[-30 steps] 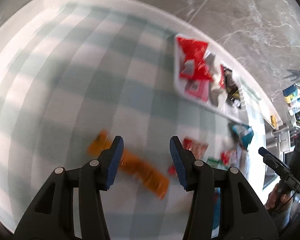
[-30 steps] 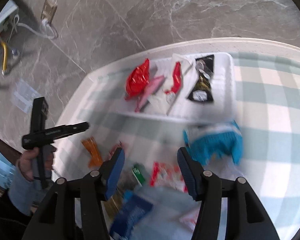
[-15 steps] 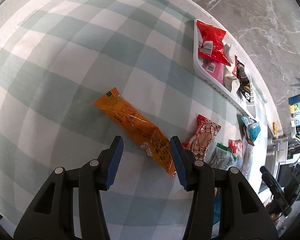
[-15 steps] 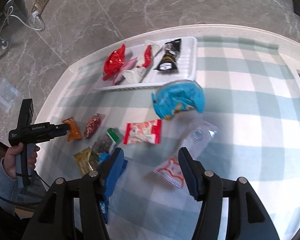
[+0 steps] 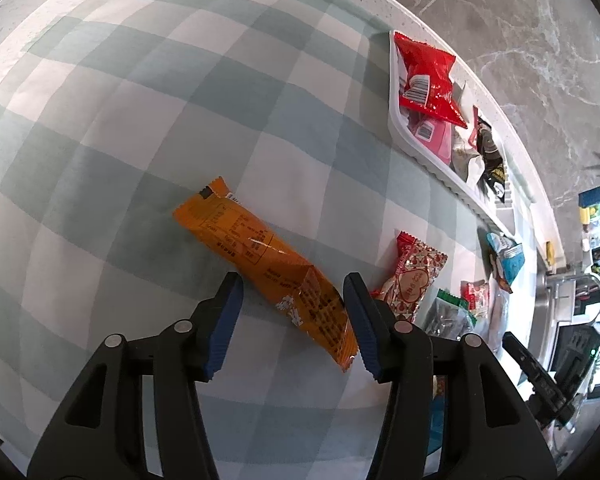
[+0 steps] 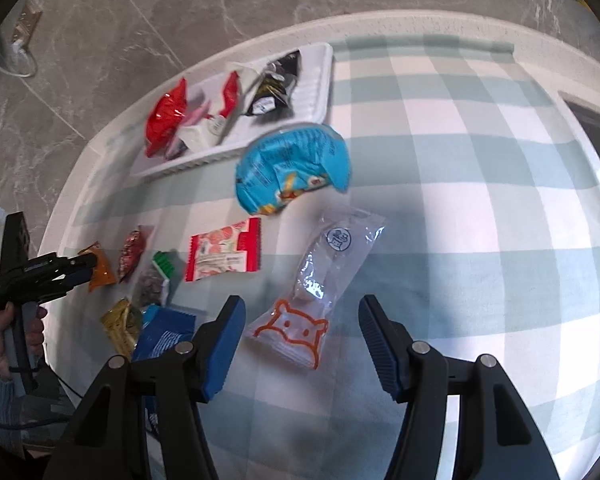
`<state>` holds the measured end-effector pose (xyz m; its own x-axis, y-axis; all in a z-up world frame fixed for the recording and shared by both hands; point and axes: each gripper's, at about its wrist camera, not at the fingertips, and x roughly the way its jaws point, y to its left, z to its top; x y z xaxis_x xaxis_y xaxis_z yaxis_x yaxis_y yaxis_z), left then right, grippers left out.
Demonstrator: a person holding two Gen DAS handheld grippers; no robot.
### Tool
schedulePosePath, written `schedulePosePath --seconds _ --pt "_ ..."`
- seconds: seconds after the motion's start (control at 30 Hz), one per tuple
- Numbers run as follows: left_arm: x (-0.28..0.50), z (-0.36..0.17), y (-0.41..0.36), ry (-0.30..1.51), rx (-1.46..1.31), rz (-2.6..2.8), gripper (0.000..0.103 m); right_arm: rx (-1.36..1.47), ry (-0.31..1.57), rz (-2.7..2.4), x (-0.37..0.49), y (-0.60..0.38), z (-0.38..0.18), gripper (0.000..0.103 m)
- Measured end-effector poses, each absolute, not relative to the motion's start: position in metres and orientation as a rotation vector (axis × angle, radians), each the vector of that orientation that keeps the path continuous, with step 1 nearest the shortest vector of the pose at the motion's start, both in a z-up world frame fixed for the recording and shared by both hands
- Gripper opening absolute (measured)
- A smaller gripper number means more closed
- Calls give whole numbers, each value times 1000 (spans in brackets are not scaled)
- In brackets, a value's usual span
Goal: Organize snacks
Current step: 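Grasp the orange stick pack with the left tool while the right tool grasps the clear pastry pack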
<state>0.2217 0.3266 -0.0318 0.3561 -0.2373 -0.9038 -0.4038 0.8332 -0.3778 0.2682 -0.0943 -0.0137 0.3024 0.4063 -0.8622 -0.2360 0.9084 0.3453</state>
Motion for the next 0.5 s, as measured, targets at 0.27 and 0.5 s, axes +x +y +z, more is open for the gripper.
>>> schedulePosePath --seconds 0.27,0.5 --pt "228 -33 319 1222 -559 110 50 141 1223 395 278 -83 -23 62" --pt "234 -32 305 1214 -434 111 50 52 1213 384 281 -74 -23 47"
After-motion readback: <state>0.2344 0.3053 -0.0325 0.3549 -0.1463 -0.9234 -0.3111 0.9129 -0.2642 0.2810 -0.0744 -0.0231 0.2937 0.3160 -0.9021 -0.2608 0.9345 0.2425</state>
